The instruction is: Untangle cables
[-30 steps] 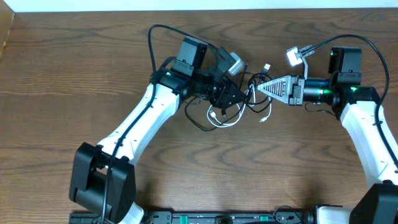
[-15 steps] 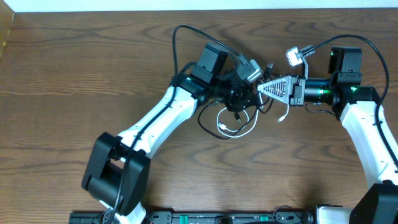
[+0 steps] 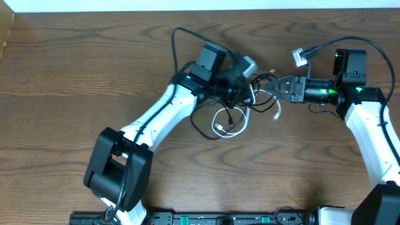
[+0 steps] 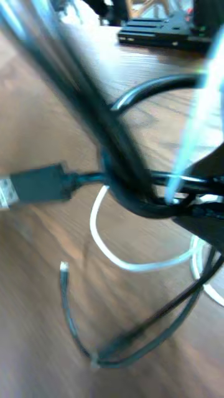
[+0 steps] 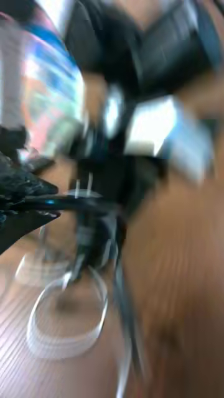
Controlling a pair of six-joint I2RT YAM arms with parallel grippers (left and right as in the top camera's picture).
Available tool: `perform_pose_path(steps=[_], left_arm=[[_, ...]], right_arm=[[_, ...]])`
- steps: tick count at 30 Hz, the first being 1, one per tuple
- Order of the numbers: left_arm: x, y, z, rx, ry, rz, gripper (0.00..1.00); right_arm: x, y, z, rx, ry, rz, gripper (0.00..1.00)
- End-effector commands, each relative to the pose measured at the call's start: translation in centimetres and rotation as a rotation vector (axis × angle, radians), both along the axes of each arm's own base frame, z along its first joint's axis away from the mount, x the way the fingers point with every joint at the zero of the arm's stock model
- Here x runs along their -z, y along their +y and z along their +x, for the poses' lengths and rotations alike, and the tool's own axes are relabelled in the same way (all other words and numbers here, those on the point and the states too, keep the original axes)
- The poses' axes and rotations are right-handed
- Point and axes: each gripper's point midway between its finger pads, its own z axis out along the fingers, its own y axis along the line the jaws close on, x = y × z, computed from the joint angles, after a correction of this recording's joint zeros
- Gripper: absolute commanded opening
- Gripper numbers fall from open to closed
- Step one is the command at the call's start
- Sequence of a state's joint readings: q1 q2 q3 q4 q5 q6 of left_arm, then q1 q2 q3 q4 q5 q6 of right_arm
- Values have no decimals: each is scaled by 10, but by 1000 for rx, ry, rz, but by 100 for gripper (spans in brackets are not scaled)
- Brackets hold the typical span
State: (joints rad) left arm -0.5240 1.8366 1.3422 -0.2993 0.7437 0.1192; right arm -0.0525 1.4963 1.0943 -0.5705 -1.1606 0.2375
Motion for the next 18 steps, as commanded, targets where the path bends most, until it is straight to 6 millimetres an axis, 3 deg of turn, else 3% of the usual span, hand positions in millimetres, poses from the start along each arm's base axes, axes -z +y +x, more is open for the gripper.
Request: perform_pose_path(steps=[1,7,11,18], left_arm=[[-40,46,10,-175,4,34,7],[-73,88,2,-302,-63,118,8],[-90,109,-3,-360,-55,106,7],[-85,144,-6,-436,14,146,7]], right_arm=[[46,-55,24,347,198,-293,1],[81,-98,16,535,325,-536,1],[92,-118,8,595,365,-649,1],[98,-129,1,615,389,-719,1]])
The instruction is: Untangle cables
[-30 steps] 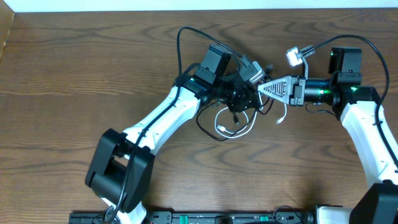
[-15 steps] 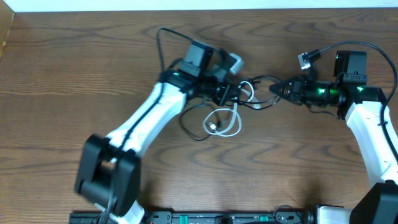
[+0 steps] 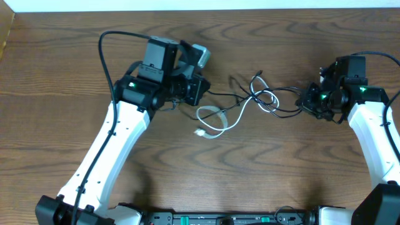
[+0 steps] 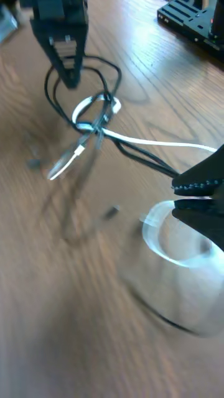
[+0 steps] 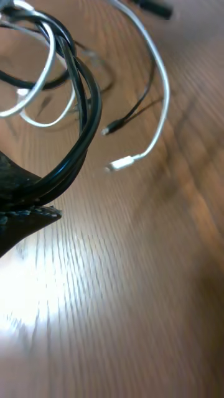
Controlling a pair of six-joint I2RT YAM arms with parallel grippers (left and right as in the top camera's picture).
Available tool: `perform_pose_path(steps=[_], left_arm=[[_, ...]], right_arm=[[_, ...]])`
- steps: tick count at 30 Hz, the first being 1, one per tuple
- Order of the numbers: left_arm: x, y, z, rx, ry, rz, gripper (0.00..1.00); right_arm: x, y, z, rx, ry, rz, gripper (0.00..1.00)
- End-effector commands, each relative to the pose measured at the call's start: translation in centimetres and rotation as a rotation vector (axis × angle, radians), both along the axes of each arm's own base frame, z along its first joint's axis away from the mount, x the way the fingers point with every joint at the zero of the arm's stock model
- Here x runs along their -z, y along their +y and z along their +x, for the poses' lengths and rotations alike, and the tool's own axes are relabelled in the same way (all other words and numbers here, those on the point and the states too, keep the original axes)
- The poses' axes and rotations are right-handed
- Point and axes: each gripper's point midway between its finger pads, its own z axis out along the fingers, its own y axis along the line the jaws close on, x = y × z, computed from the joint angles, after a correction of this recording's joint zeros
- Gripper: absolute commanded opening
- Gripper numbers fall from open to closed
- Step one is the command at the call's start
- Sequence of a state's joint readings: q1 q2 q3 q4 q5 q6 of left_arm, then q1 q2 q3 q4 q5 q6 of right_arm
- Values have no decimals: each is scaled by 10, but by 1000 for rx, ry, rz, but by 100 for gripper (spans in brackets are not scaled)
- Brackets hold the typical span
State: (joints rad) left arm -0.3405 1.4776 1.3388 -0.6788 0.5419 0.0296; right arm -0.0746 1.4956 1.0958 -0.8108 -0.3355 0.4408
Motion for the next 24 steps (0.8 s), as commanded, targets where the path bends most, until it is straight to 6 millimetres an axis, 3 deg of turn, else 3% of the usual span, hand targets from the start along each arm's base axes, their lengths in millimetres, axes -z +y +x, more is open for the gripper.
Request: perform_pose_path(steps=[1,5,10,13,18,23,24], left_arm=[[-4,28,6,-84,5,21,7],[2,49,6,-138,51,35,8],[8,70,3,-191,106,48,7],[2,77,1,-207,106,37,7],[-37,44,-14,-14,37,-165,7],[-82,13,-34,199,-15,-408,8],[-89,9,-37,234,-24,-446,7]], right_arm=[[-4,-20,1,41,-9,-101,1],[-4,-13,-4,-44,-11,-88,8],[-21,31,-9,-338,-130,85,44],[-27,41,-11,-382,-156,138,59],[-28,46,-9,-398,-169,142,80],[-34,77,-7,-496,-221,151,99],[-35,81,-5,-510,-235,150,99]])
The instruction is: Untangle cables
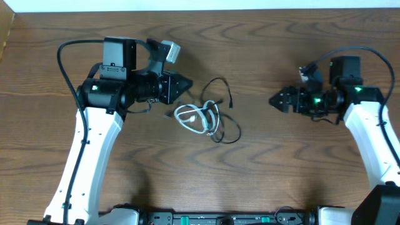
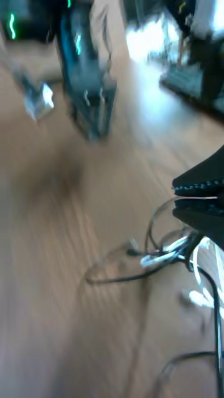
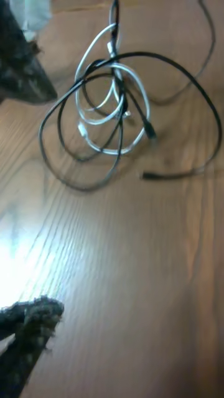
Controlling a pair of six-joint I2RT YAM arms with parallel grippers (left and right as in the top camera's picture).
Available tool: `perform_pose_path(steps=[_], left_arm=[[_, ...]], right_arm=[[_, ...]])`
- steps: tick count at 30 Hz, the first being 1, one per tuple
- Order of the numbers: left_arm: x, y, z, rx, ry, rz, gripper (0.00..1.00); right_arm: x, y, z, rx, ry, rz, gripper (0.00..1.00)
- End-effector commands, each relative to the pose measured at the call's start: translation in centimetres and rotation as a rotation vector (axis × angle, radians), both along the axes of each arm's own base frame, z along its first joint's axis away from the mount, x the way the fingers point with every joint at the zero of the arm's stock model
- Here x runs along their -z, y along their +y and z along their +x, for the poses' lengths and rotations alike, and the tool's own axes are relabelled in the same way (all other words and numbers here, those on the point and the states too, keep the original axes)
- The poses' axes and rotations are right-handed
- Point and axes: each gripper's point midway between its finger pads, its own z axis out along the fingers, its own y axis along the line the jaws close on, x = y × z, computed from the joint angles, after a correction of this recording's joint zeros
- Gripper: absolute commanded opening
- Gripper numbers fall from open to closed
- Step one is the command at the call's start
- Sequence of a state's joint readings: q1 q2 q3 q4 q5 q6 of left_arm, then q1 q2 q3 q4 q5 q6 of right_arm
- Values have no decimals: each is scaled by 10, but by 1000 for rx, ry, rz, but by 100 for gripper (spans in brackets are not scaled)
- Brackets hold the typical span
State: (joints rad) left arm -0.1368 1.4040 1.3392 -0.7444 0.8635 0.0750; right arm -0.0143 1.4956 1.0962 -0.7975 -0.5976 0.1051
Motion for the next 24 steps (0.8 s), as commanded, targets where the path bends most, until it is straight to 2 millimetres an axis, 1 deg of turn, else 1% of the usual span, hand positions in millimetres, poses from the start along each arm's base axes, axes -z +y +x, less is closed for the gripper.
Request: perform_pose_path(steps=[1,4,6,10,12,16,22,24], left_arm=[[-53,-28,-28,233,-77,-257,7],[-66,-33,-34,292,-106,-317,7],[-66,-36,-36,304,-104,-322,8],[-60,-45,-37,321,-89,-309,8],[-55,-49,-36,317,-85,-287,6],[-45,-54,-33,295,-89,-230,7],[-29,-60,-24,242,-114,-115,7],[-27,-61,-23,235,-117,-98,7]], right_arm=[[-17,27,3,-91,-84,31,99],[-23,40,10,-125,-143,33,99],[-25,44,17,-135,-189,7,99],[-20,39,21,-116,-195,-59,99],[-19,39,21,-116,-193,-59,99],[-18,37,21,-110,-192,-72,99],[-12,23,27,-67,-197,-159,99],[-12,22,27,-65,-197,-163,99]])
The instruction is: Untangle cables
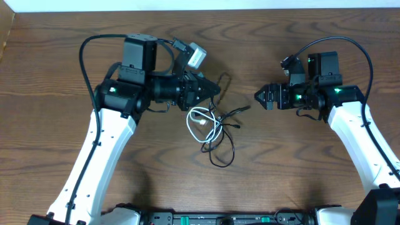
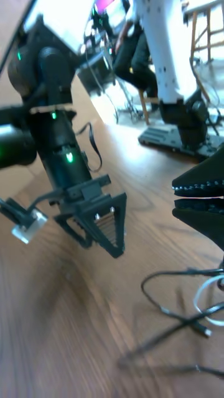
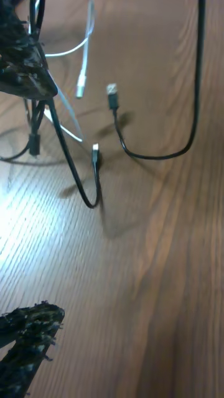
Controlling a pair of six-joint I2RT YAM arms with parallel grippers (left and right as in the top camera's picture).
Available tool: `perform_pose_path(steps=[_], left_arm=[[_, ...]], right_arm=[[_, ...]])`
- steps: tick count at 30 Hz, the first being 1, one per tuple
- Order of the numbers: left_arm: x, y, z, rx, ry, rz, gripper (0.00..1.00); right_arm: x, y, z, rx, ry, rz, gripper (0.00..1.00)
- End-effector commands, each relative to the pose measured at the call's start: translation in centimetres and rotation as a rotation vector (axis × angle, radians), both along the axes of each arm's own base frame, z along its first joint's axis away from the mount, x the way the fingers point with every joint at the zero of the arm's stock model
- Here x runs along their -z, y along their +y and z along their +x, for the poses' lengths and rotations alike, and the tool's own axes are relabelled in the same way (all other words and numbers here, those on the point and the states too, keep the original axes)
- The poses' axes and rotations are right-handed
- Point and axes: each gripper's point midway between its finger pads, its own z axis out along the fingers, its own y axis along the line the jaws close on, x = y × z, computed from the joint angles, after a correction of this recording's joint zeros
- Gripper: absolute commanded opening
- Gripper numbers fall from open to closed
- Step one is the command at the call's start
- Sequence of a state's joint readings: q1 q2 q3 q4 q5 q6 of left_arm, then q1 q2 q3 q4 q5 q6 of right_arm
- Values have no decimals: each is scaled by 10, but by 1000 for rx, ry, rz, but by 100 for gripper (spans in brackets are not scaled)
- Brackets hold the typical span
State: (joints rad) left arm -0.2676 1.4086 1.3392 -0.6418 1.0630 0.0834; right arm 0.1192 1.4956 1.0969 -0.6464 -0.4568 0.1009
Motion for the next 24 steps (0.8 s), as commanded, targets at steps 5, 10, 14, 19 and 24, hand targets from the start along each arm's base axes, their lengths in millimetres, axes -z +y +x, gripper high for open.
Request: perform_pose_path(steps=[5,10,14,19,24], left_arm=[[-3,-3,17,-41,-99,46,7],[-7,-4,20,-42,-130,36,8],[-7,-4,20,-45,-120,34,7],[-4,-3,18,-44,-104,40,7],[-4,-3,18,-44,-100,41,8]], right_arm=[[-8,-5,5,11,-39,-40,99],[-8,-5,5,11,-38,-40,99],[-8,-5,5,11,-39,-40,99],[-8,-5,5,11,-39,-40,99],[-8,-5,5,11,-39,-40,99]])
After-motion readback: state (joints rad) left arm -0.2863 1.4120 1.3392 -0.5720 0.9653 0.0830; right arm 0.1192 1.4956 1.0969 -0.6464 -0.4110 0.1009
